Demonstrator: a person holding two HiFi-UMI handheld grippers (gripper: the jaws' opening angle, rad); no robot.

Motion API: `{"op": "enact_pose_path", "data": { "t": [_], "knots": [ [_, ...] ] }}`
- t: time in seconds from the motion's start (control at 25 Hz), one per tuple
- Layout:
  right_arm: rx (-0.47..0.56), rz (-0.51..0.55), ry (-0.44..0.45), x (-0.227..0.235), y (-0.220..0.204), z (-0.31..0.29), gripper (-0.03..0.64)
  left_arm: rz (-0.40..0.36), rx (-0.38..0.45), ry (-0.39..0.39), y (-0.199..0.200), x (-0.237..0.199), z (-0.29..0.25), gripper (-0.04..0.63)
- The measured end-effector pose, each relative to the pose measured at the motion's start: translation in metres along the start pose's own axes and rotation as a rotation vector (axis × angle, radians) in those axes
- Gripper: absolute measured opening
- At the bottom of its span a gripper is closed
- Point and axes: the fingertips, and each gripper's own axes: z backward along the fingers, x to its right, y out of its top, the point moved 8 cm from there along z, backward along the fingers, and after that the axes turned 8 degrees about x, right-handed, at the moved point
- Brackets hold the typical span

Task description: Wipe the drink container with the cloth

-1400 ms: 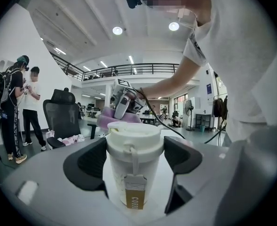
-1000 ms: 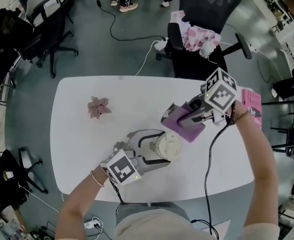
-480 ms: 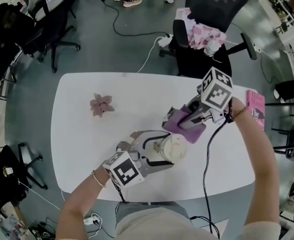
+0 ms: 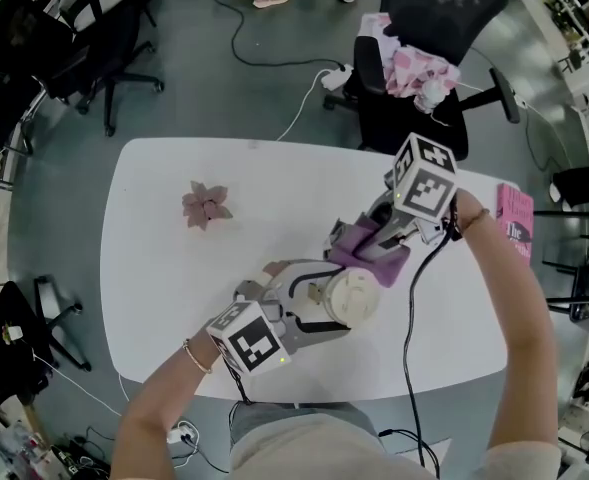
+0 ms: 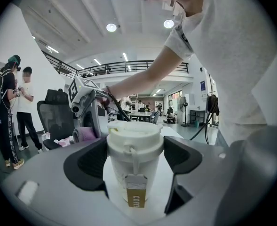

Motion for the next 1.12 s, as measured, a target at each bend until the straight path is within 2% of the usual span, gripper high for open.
{"op": "enact_pose_path", "data": {
  "t": [0.64, 1.12],
  "knots": [
    [-0.073, 0.053, -0.02, 0.015, 0.004, -0.019, 0.069, 0.004, 0.004, -0.004, -0.001, 0.0, -0.002, 0.38],
    [-0.082, 0.057, -0.017, 0.029, 0.001, -0.031, 0.069, 0.007, 0.004, 0.0, 0.0, 0.0, -0.002, 0.38]
  ]
}}
